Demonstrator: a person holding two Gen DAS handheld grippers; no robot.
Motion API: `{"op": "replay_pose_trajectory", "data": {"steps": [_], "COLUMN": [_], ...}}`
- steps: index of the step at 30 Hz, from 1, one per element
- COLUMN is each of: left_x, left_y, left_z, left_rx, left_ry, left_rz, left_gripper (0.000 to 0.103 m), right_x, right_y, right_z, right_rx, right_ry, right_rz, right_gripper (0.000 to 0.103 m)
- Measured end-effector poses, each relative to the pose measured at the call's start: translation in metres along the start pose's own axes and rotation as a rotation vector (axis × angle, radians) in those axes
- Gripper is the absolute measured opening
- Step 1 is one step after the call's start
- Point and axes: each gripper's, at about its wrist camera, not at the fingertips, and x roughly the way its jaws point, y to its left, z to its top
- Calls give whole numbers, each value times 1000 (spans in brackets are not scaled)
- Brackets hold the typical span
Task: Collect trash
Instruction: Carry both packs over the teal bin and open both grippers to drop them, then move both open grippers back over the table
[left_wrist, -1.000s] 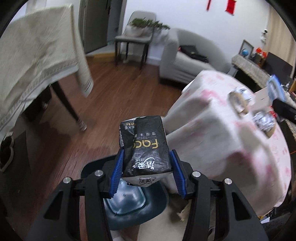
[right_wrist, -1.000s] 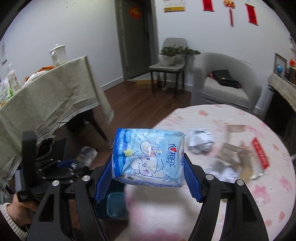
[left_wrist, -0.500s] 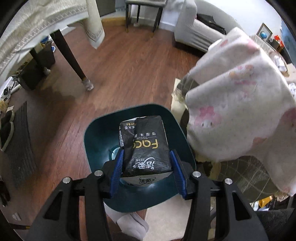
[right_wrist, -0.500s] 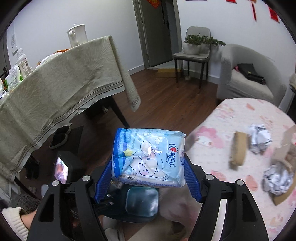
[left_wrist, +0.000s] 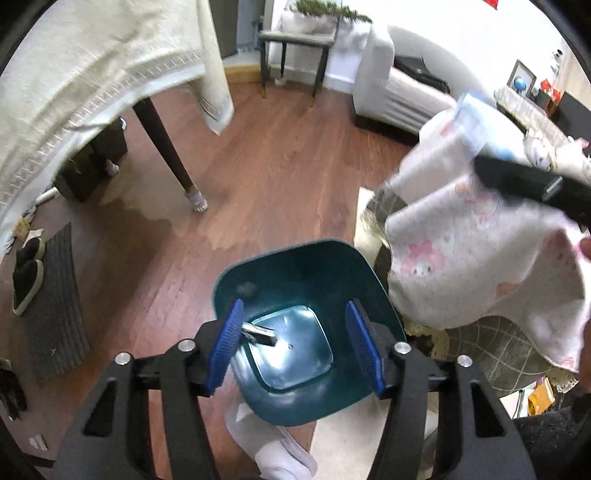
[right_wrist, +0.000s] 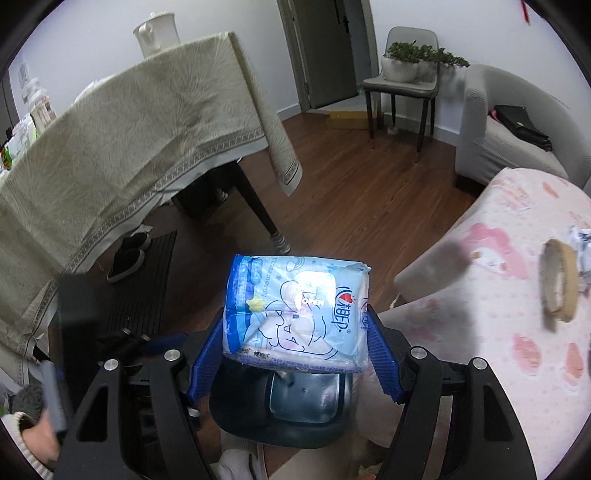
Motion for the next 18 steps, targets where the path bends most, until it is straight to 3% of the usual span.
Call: {"op": "replay_pose_trajectory", "data": {"steps": [6,8,18], "left_x": [-35,-42,-87], "left_y": [24,30,42], "left_z": [8,11,21], "left_rx": [-53,-69,-113], "left_ry": [-91,-109,-213], "left_rz": [-2,-9,-44], "left_gripper": [50,41,33], "right_x": [37,54,116], "right_y": [10,15,24], "right_z": [-9,-15,-55], "right_rx": [-12,-18,-83], "right_ry": [73,116,288], "right_rz": [-7,-12,-38], "right_gripper": [72,72,72]}}
